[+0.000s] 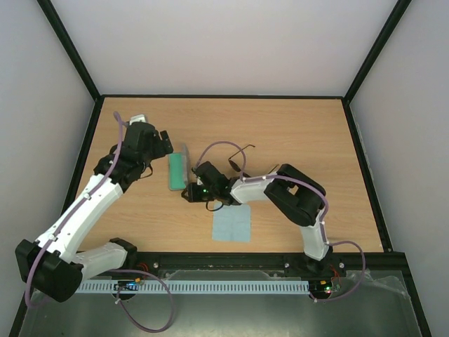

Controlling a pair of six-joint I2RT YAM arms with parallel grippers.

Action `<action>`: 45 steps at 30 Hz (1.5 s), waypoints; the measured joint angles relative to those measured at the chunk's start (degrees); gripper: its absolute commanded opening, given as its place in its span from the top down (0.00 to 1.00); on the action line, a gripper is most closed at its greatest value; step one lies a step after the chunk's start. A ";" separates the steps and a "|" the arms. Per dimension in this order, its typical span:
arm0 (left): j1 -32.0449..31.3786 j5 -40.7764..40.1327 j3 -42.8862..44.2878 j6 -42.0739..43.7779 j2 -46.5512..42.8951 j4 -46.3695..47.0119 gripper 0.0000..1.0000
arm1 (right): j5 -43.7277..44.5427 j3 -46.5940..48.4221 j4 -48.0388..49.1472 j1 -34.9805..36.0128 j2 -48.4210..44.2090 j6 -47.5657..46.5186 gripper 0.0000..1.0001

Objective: Organize the sunglasses
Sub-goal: Adjust the sunglasses case at the center of the board.

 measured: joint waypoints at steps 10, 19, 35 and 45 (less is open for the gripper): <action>0.72 2.89 -1.46 0.13 0.02 1.81 0.01 | 4.63 4.31 2.16 -4.85 3.69 3.23 0.70; 0.72 4.09 -1.81 0.13 0.00 2.82 0.01 | 5.31 9.81 0.96 -9.44 6.45 3.45 0.68; -0.15 9.27 -7.69 -0.11 -5.31 4.46 0.01 | 5.77 13.16 -2.71 -12.07 6.38 -0.72 0.52; -8.90 11.50 -11.15 -1.97 -8.57 5.35 0.00 | 6.05 -13.62 -9.77 -11.87 -32.04 -5.70 0.38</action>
